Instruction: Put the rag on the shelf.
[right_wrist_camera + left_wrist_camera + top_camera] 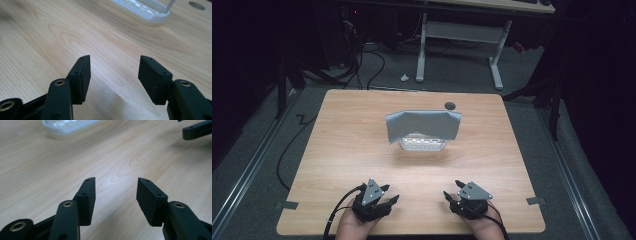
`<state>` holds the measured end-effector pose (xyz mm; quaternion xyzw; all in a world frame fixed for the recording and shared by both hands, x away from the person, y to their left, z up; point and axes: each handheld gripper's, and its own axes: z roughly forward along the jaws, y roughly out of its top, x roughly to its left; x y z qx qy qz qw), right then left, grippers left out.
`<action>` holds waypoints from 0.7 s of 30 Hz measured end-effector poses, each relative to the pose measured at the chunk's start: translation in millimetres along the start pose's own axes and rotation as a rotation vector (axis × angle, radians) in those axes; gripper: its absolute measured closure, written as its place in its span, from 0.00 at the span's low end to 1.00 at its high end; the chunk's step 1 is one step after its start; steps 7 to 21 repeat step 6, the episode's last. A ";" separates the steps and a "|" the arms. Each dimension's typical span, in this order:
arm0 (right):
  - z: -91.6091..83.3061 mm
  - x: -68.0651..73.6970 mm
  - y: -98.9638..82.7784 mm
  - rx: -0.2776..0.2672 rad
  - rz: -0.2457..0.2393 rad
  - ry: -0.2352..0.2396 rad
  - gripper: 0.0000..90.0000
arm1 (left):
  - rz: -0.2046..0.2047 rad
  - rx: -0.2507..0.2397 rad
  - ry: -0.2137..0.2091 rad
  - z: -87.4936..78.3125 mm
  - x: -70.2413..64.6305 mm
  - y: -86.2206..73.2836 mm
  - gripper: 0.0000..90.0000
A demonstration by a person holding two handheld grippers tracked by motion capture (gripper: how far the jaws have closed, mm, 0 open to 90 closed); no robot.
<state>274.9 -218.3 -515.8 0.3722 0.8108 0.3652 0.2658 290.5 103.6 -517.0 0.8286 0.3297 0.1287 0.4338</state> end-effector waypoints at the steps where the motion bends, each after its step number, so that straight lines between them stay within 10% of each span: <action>1: 0.0 0.0 0.0 0.000 0.000 0.000 0.49 | 0.000 0.000 0.000 0.0 0.0 0.0 0.55; 21: 4.9 -4.5 0.7 -0.002 0.011 0.005 0.49 | -0.021 0.022 -0.011 6.1 3.9 -2.2 0.54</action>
